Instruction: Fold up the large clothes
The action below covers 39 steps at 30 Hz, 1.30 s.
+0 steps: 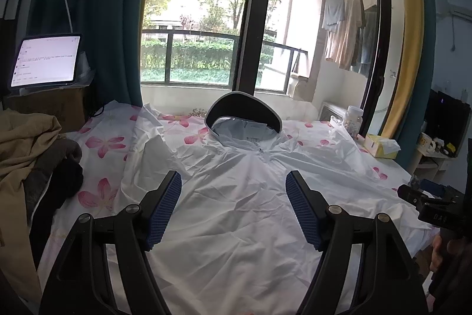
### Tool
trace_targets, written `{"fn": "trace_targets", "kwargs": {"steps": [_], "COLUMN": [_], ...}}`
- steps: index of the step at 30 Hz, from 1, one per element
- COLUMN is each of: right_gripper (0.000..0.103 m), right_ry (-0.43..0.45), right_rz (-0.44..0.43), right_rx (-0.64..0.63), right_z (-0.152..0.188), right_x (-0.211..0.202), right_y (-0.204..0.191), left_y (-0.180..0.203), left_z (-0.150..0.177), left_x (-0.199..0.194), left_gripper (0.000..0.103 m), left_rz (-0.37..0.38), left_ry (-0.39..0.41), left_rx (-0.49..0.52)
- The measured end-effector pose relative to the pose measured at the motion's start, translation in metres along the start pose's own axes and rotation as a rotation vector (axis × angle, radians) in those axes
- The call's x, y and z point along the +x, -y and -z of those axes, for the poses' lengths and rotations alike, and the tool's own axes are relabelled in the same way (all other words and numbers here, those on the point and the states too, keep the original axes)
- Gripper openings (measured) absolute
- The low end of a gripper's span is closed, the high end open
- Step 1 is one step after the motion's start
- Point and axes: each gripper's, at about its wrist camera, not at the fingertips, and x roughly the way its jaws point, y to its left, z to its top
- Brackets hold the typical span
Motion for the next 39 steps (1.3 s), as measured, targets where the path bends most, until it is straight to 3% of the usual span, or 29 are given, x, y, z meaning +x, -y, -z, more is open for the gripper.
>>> {"fn": "trace_targets", "kwargs": {"steps": [39], "right_gripper": [0.096], "right_ry": [0.005], "right_rz": [-0.004], "right_rx": [-0.01], "right_z": [-0.0026], "right_x": [-0.002], "right_y": [-0.0045], "left_y": [0.0012], "left_z": [0.0], "left_x": [-0.003], "left_gripper": [0.076], "left_rz": [-0.007], "left_ry": [0.0], "left_rx": [-0.005]}}
